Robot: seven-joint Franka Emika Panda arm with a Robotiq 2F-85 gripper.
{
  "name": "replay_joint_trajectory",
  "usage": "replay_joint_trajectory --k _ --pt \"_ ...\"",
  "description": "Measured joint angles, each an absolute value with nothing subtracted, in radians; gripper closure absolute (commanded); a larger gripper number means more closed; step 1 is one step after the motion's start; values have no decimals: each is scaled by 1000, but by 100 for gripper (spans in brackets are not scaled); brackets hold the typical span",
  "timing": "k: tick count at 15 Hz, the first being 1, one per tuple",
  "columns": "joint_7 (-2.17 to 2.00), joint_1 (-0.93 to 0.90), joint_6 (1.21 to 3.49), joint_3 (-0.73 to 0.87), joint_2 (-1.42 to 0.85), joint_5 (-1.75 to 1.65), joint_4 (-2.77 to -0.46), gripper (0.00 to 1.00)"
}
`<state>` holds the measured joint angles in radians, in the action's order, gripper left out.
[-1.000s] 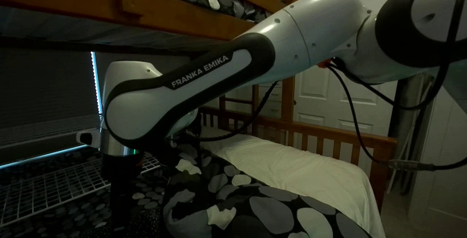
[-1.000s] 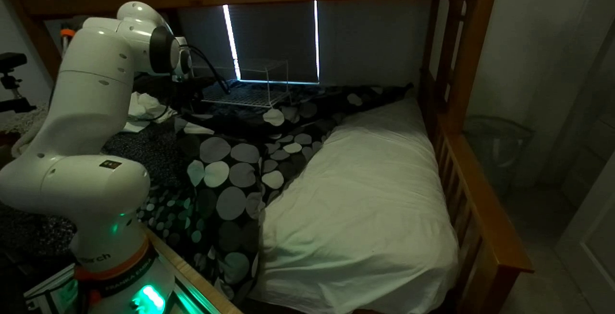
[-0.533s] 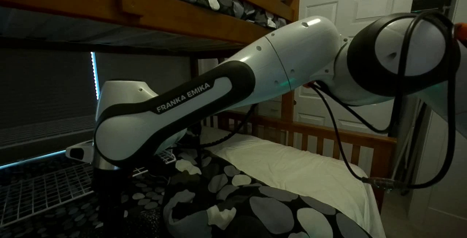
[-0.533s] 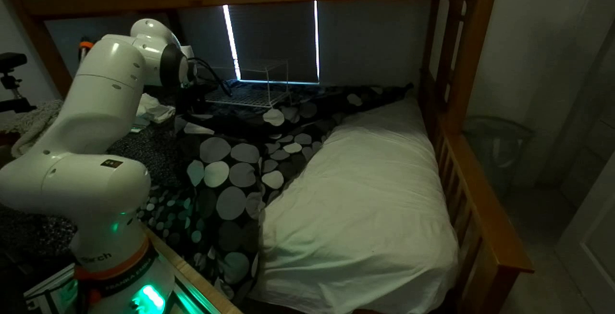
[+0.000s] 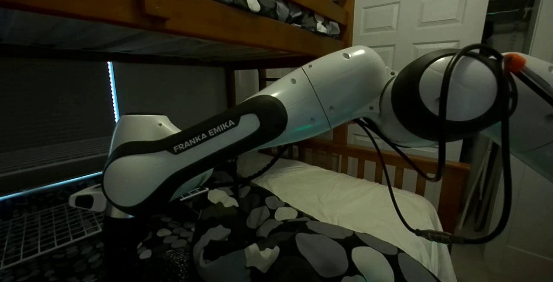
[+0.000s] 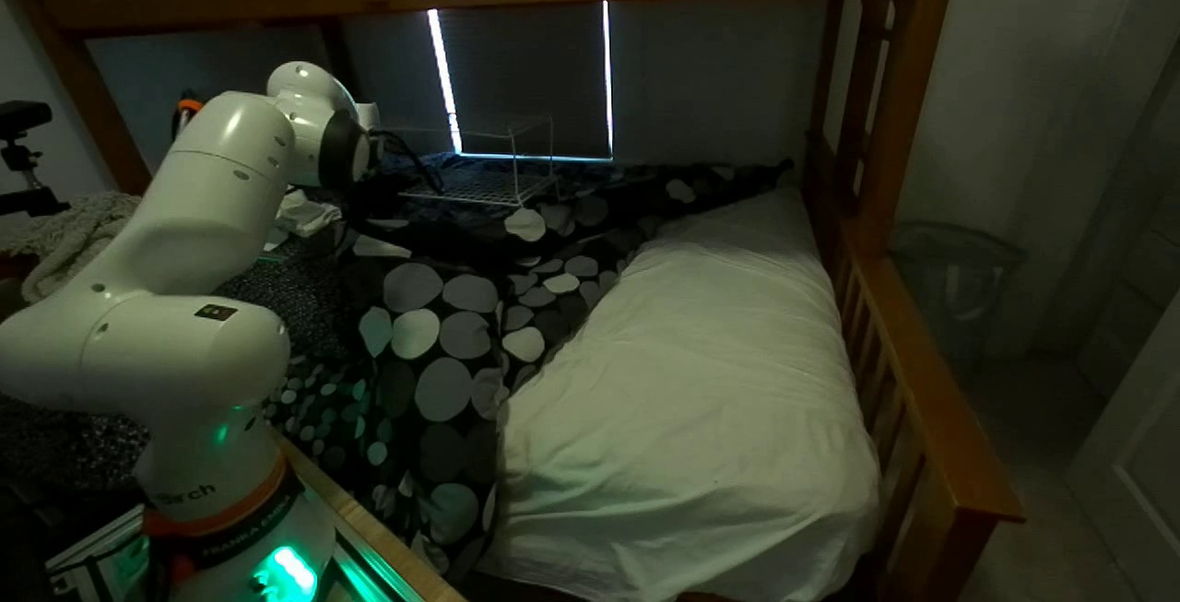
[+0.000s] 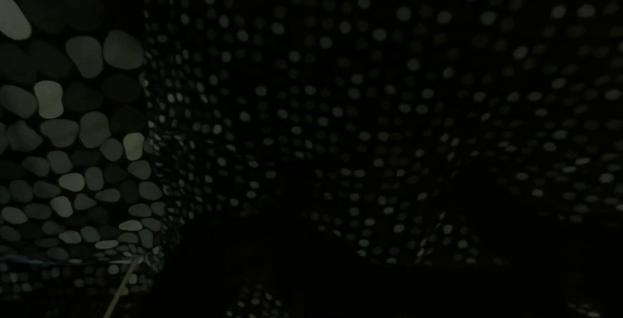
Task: Move the black pillow to the right
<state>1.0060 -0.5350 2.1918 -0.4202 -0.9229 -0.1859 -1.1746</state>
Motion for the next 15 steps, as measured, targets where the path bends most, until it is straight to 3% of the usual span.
replay_joint_trajectory --k 7,15 --pt "1026 -534 2132 -425 -964 -131 -1097 99" --pt "1016 -533 2093 -431 -959 -127 -1067 99"
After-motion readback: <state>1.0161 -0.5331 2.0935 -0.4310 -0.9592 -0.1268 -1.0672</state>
